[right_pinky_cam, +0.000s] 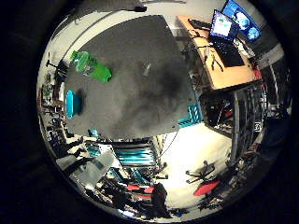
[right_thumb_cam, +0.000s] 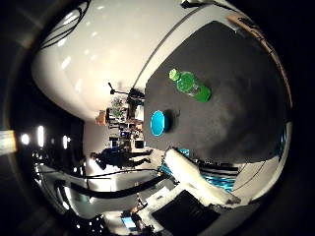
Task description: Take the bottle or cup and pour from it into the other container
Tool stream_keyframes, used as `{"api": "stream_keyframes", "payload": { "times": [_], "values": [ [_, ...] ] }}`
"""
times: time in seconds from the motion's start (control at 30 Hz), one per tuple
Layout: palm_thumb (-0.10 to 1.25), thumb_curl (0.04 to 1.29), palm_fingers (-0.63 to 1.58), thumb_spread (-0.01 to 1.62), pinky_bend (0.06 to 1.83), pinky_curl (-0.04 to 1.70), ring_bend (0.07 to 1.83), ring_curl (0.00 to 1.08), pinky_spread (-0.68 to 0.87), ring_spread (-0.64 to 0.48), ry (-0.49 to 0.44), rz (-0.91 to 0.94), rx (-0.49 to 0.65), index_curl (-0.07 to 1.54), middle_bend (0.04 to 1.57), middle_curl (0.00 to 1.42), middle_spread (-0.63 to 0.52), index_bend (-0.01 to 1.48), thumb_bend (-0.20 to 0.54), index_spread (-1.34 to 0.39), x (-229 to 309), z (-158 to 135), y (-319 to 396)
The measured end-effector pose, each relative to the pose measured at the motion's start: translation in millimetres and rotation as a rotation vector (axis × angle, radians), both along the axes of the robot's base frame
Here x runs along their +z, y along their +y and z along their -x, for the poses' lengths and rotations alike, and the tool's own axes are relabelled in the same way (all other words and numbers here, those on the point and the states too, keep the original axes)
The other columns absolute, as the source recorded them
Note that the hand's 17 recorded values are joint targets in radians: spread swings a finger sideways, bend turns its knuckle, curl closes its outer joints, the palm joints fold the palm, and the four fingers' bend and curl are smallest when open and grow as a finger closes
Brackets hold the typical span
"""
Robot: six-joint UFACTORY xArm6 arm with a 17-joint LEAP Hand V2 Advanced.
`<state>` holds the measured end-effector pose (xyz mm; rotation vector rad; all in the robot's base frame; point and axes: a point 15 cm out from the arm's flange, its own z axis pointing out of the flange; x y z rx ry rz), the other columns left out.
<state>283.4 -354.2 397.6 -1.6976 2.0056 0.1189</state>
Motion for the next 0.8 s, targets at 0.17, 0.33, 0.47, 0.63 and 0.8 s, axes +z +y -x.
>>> {"api": "stream_keyframes", "payload": {
  "times": [0.17,0.33,0.47,0.63,0.8],
  "values": [
    [0.53,0.31,0.02,0.97,0.78,0.07,0.34,0.27,0.41,0.19,-0.047,-0.044,0.014,0.26,0.23,0.34,0.09,0.15,-0.040,-0.28,-6.2,-12.9,2.1],
    [0.42,0.30,0.01,0.94,0.78,0.07,0.36,0.27,0.41,0.19,-0.038,-0.077,0.013,0.25,0.24,0.34,0.10,0.15,-0.037,-0.28,-20.2,-15.3,-0.3],
    [0.41,0.30,0.00,0.93,0.77,0.07,0.38,0.27,0.40,0.19,-0.060,-0.122,0.012,0.25,0.25,0.34,0.10,0.15,-0.032,-0.29,-29.0,-23.4,1.8],
    [0.41,0.30,0.00,0.93,0.77,0.07,0.38,0.27,0.40,0.19,-0.094,-0.184,0.023,0.25,0.26,0.34,0.09,0.15,-0.029,-0.29,-46.0,-34.1,1.8],
    [0.42,0.30,0.00,0.93,0.76,0.07,0.38,0.27,0.41,0.19,-0.109,-0.219,0.022,0.25,0.26,0.33,0.09,0.15,-0.027,-0.29,-57.4,-37.2,-0.7]
  ]
}}
